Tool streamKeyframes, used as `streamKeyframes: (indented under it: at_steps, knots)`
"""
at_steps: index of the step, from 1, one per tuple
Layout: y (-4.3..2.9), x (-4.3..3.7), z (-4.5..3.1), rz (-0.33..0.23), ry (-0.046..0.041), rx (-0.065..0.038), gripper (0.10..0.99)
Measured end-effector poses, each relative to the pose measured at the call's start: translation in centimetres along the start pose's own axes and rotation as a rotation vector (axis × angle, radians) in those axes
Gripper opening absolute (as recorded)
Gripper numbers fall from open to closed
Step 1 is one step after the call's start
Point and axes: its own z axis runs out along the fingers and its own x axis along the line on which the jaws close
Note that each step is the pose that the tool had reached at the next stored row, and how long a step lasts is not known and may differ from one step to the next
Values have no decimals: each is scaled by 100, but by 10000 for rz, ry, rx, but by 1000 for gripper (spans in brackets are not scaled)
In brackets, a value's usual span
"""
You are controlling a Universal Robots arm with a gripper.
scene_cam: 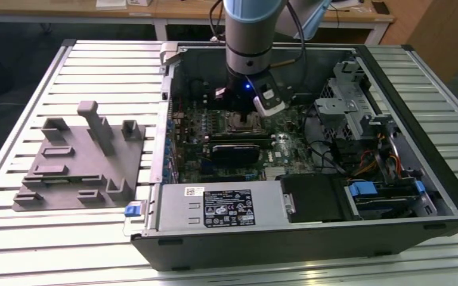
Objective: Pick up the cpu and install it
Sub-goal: 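Install the second cpu locking lever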
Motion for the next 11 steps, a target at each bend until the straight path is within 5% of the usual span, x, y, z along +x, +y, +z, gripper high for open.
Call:
streamKeyframes:
  at_steps: [11]
  knots:
    - [44, -7, -131, -7, -14, 55, 106]
